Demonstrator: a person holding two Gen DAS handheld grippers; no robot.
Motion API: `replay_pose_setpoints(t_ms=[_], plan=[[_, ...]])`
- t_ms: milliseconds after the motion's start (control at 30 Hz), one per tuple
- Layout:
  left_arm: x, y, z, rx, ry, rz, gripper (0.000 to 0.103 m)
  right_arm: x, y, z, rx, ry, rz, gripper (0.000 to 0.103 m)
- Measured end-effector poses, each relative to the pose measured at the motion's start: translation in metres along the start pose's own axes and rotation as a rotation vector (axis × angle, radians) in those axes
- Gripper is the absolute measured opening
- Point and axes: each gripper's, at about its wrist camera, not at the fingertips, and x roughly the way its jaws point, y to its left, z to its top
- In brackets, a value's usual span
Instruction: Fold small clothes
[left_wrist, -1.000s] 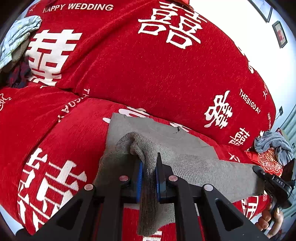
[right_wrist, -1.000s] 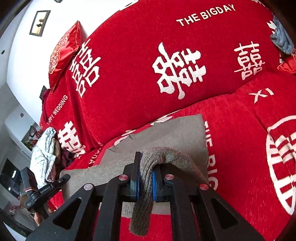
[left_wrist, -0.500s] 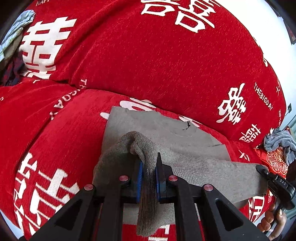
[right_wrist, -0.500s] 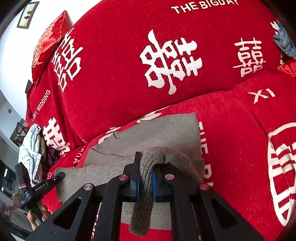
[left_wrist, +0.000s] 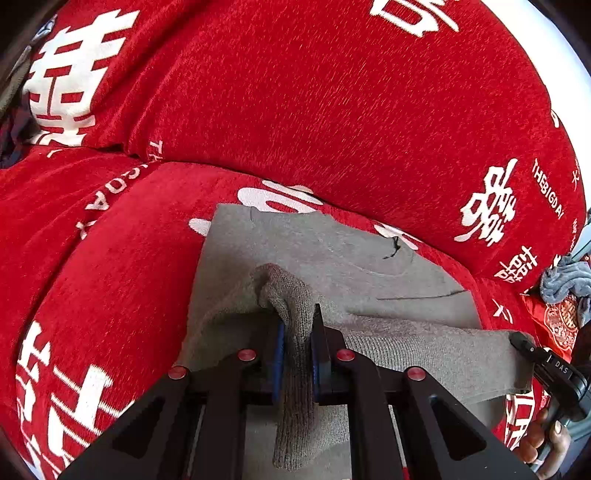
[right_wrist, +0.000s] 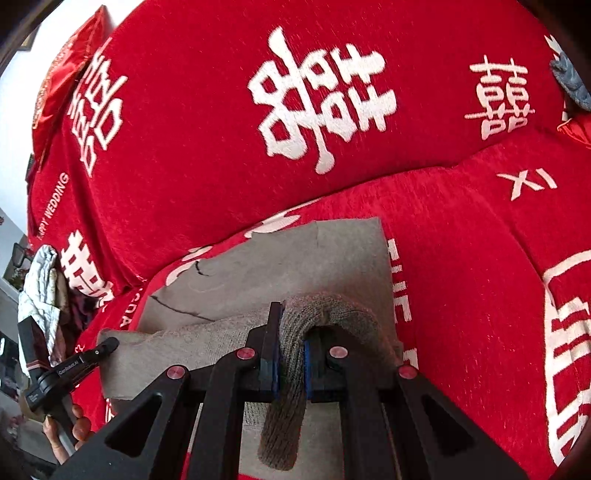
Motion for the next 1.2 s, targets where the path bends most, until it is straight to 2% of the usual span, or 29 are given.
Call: replay_pose_setpoints(t_ms=[333, 500, 667, 800, 933, 1000, 1033, 1067, 1100, 1133, 1167, 1200], plan=[[0.039, 0.013, 0.002, -0.016, 0.073, 0.008, 0.013, 0.038, -0.014, 0.003, 0.010, 0.057, -0.054, 0.010], [0.043, 0.016, 0.001, -0.016, 0.070, -0.003, 0.013, 0.046, -0.022, 0.001, 0.026, 0.067, -0.057, 0.010], [0.029, 0.013, 0.012, -0.030, 0.032, -0.033, 0.013, 0.036, -0.012, 0.008, -0.003, 0.028, -0.045, 0.010], [0.029, 0.009, 0.022, -0.025, 0.021, -0.024, 0.013, 0.035, -0.008, 0.016, -0.007, 0.013, -0.037, 0.010], [0.052, 0.012, 0.020, -0.024, 0.091, 0.017, 0.013, 0.052, -0.010, 0.015, -0.009, 0.049, -0.065, 0.010], [0.060, 0.017, 0.017, -0.044, 0.113, 0.014, 0.015, 0.058, -0.015, 0.013, 0.010, 0.068, -0.064, 0.011], [0.060, 0.020, 0.017, -0.063, 0.120, -0.010, 0.024, 0.060, -0.019, 0.013, 0.033, 0.080, -0.045, 0.014], [0.059, 0.023, 0.017, -0.083, 0.126, -0.048, 0.044, 0.061, -0.022, 0.012, 0.051, 0.086, -0.028, 0.015], [0.057, 0.026, 0.017, -0.111, 0.140, -0.104, 0.059, 0.061, -0.024, 0.011, 0.061, 0.090, -0.016, 0.016], [0.052, 0.029, 0.018, -0.134, 0.127, -0.127, 0.090, 0.058, -0.025, 0.010, 0.060, 0.091, 0.000, 0.018], [0.043, 0.030, 0.019, -0.145, 0.085, -0.092, 0.102, 0.056, -0.025, 0.010, 0.058, 0.087, 0.008, 0.025], [0.036, 0.029, 0.019, -0.144, 0.054, -0.071, 0.102, 0.051, -0.025, 0.008, 0.055, 0.079, 0.017, 0.037]])
